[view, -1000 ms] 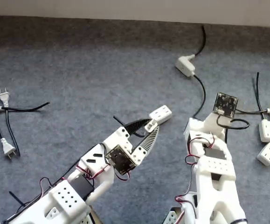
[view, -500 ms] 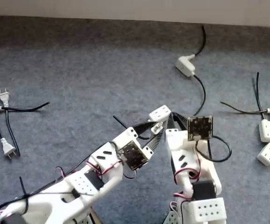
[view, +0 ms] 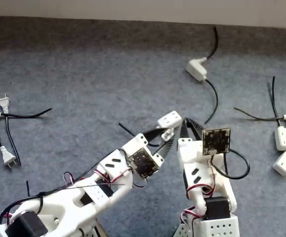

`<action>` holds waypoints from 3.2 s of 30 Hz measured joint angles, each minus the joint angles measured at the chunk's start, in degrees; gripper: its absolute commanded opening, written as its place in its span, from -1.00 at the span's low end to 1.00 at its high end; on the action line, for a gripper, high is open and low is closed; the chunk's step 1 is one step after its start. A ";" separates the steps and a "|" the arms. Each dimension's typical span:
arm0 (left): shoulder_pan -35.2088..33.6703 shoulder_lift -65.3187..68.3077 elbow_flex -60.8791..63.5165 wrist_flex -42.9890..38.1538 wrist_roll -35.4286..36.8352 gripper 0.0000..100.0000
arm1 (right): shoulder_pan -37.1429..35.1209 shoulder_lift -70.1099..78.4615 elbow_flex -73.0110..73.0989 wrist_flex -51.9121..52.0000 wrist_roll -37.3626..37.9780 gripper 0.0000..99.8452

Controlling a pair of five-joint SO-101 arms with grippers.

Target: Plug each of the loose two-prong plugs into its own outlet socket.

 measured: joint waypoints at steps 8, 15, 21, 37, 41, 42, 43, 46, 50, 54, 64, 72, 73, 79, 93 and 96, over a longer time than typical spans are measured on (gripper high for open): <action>0.00 0.00 0.00 0.00 0.00 -0.96 | -6.86 -0.18 -4.40 0.00 0.00 -0.98; 0.00 0.00 0.00 0.00 0.00 -0.96 | -13.63 -0.18 -8.70 4.66 0.00 -0.98; 0.00 0.00 0.00 -0.26 0.00 -0.96 | -14.33 -0.53 -7.30 6.59 0.00 -0.98; -2.64 -3.96 0.53 -1.58 3.25 -0.96 | -5.98 2.37 1.93 -10.81 0.18 -0.98; -2.73 -12.57 4.13 -1.58 5.54 -0.96 | -6.07 5.89 1.93 -13.71 0.18 -0.98; -2.81 -14.68 4.84 -1.32 5.71 -0.96 | -5.98 5.98 2.02 -14.15 0.18 -0.98; -2.81 -16.79 5.19 -0.18 5.71 -0.96 | -5.80 6.24 2.02 -14.59 0.18 -0.98; -2.55 -21.80 5.45 6.15 5.71 -0.96 | -4.48 6.77 2.02 -14.95 0.88 -0.98; -2.46 -23.56 3.78 14.86 5.71 -0.96 | -3.34 7.38 1.05 -10.90 2.20 -0.98; -2.46 -22.59 3.08 16.09 5.71 -0.96 | -5.01 7.38 -6.07 -3.16 2.29 -0.98; -2.46 -16.35 0.00 16.09 5.80 -0.96 | -16.88 6.95 -19.78 7.21 2.29 -0.98; -2.81 -15.56 -0.35 16.18 5.80 -0.96 | -19.52 6.68 -8.09 0.44 2.90 -0.98; -2.81 -15.74 -0.26 16.18 5.80 -0.96 | -18.55 6.68 -6.24 -2.20 2.90 -0.98; -2.90 -24.00 3.16 17.14 5.89 -0.96 | -13.89 6.59 1.41 -11.52 3.08 -0.98; -2.46 -64.09 8.62 41.05 5.98 -0.96 | -7.56 6.33 1.49 -13.71 6.33 -0.98; -2.73 -71.47 8.70 45.80 5.98 -0.96 | -4.22 6.42 1.41 -13.63 6.51 -0.98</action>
